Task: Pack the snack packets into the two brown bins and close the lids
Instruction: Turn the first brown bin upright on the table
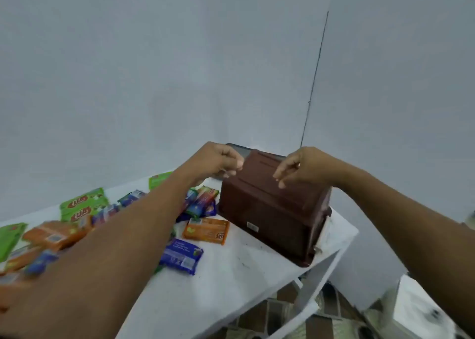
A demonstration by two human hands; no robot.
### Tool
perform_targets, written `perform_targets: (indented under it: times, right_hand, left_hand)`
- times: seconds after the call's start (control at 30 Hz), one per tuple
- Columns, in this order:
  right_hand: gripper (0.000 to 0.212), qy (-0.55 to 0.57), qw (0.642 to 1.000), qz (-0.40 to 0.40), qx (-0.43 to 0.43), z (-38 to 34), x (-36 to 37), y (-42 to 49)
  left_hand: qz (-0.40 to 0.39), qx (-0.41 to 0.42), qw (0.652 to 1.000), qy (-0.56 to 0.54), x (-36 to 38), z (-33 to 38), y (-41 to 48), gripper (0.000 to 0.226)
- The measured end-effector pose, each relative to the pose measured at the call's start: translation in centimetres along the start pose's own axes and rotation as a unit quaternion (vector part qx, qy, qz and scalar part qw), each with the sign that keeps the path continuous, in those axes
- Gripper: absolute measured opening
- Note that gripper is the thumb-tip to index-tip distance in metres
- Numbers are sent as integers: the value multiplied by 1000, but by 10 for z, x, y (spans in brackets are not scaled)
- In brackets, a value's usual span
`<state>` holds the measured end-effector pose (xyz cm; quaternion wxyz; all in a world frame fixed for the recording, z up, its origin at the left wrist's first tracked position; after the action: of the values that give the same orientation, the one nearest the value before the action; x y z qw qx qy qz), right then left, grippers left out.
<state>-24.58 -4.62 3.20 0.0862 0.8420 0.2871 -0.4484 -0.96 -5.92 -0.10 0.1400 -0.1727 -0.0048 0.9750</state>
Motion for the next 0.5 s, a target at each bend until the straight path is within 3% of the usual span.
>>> perform_targets:
  times: [0.27,0.4,0.5]
  right_hand:
    - [53,-159,983,-91,26,49,13,-54]
    - [70,-184,982,-40,17,72,22,-64]
    - [92,-99,994,45,31,91,30,-70]
  left_hand:
    - [48,-32,996,65,17,-10,16,11]
    - [36,-61,996,51,10,-32,15,26]
    - [-1,-80,996,39,8,-54,9,23]
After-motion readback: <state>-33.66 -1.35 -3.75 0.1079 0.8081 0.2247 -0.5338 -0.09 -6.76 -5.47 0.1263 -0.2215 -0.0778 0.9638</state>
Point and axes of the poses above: each hand's wrist, its own y-axis towards the middle knuckle, its own x-axis out of the palm, z = x × y, the point moved 6 cm from there along y, towards the middle knuckle, and after that the axes turned 7 degrees about -z, right-handed, at the moved point
